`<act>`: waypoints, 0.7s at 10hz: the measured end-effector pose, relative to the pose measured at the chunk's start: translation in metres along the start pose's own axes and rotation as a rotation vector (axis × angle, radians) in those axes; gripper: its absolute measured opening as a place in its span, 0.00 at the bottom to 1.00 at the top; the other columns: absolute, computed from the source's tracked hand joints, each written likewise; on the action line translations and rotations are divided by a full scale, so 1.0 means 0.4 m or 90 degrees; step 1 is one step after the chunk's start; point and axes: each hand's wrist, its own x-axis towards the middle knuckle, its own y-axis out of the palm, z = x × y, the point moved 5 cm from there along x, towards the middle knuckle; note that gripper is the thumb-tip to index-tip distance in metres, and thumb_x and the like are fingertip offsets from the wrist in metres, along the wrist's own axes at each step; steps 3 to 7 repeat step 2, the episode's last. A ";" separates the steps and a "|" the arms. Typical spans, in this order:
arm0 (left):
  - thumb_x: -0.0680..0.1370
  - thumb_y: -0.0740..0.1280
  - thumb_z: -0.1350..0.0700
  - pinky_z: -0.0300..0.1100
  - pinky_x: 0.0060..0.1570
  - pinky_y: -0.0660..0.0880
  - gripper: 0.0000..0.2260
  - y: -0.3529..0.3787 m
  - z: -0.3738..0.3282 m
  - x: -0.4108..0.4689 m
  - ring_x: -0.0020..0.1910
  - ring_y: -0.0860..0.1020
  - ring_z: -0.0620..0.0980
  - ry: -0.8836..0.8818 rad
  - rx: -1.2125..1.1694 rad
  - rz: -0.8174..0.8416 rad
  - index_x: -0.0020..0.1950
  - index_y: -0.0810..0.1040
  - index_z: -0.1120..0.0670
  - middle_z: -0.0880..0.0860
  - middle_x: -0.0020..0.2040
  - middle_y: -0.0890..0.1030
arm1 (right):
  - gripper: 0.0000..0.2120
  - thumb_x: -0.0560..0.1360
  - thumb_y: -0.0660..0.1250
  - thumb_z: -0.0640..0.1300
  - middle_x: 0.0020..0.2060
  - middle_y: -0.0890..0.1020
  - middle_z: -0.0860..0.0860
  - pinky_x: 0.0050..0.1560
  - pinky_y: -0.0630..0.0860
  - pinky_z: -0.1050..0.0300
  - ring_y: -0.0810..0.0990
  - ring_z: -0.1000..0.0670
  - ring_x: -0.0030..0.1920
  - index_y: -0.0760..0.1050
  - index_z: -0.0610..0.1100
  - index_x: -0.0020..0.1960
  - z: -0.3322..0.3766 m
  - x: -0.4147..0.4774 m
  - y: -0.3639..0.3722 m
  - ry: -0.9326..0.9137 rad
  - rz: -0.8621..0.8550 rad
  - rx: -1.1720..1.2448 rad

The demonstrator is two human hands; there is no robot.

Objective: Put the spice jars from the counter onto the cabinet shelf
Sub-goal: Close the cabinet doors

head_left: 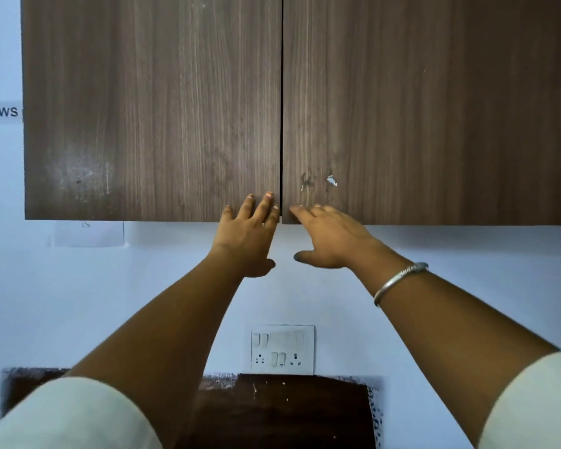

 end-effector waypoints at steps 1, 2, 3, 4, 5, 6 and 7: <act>0.72 0.63 0.35 0.62 0.70 0.54 0.45 -0.031 0.030 -0.049 0.76 0.42 0.60 -0.051 -0.021 -0.017 0.76 0.40 0.54 0.55 0.77 0.37 | 0.48 0.70 0.65 0.65 0.77 0.52 0.48 0.72 0.57 0.41 0.46 0.42 0.76 0.42 0.50 0.77 -0.021 -0.033 -0.034 0.061 0.030 -0.007; 0.71 0.60 0.32 0.63 0.70 0.54 0.46 -0.084 0.070 -0.086 0.76 0.42 0.60 -0.085 -0.003 -0.055 0.76 0.40 0.55 0.55 0.77 0.38 | 0.52 0.68 0.62 0.70 0.77 0.43 0.47 0.73 0.49 0.38 0.38 0.41 0.76 0.37 0.48 0.77 -0.053 -0.082 -0.075 0.115 0.006 -0.033; 0.71 0.60 0.32 0.63 0.70 0.54 0.46 -0.084 0.070 -0.086 0.76 0.42 0.60 -0.085 -0.003 -0.055 0.76 0.40 0.55 0.55 0.77 0.38 | 0.52 0.68 0.62 0.70 0.77 0.43 0.47 0.73 0.49 0.38 0.38 0.41 0.76 0.37 0.48 0.77 -0.053 -0.082 -0.075 0.115 0.006 -0.033; 0.71 0.60 0.32 0.63 0.70 0.54 0.46 -0.084 0.070 -0.086 0.76 0.42 0.60 -0.085 -0.003 -0.055 0.76 0.40 0.55 0.55 0.77 0.38 | 0.52 0.68 0.62 0.70 0.77 0.43 0.47 0.73 0.49 0.38 0.38 0.41 0.76 0.37 0.48 0.77 -0.053 -0.082 -0.075 0.115 0.006 -0.033; 0.71 0.60 0.32 0.63 0.70 0.54 0.46 -0.084 0.070 -0.086 0.76 0.42 0.60 -0.085 -0.003 -0.055 0.76 0.40 0.55 0.55 0.77 0.38 | 0.52 0.68 0.62 0.70 0.77 0.43 0.47 0.73 0.49 0.38 0.38 0.41 0.76 0.37 0.48 0.77 -0.053 -0.082 -0.075 0.115 0.006 -0.033; 0.71 0.60 0.32 0.63 0.70 0.54 0.46 -0.084 0.070 -0.086 0.76 0.42 0.60 -0.085 -0.003 -0.055 0.76 0.40 0.55 0.55 0.77 0.38 | 0.52 0.68 0.62 0.70 0.77 0.43 0.47 0.73 0.49 0.38 0.38 0.41 0.76 0.37 0.48 0.77 -0.053 -0.082 -0.075 0.115 0.006 -0.033; 0.71 0.60 0.32 0.63 0.70 0.54 0.46 -0.084 0.070 -0.086 0.76 0.42 0.60 -0.085 -0.003 -0.055 0.76 0.40 0.55 0.55 0.77 0.38 | 0.52 0.68 0.62 0.70 0.77 0.43 0.47 0.73 0.49 0.38 0.38 0.41 0.76 0.37 0.48 0.77 -0.053 -0.082 -0.075 0.115 0.006 -0.033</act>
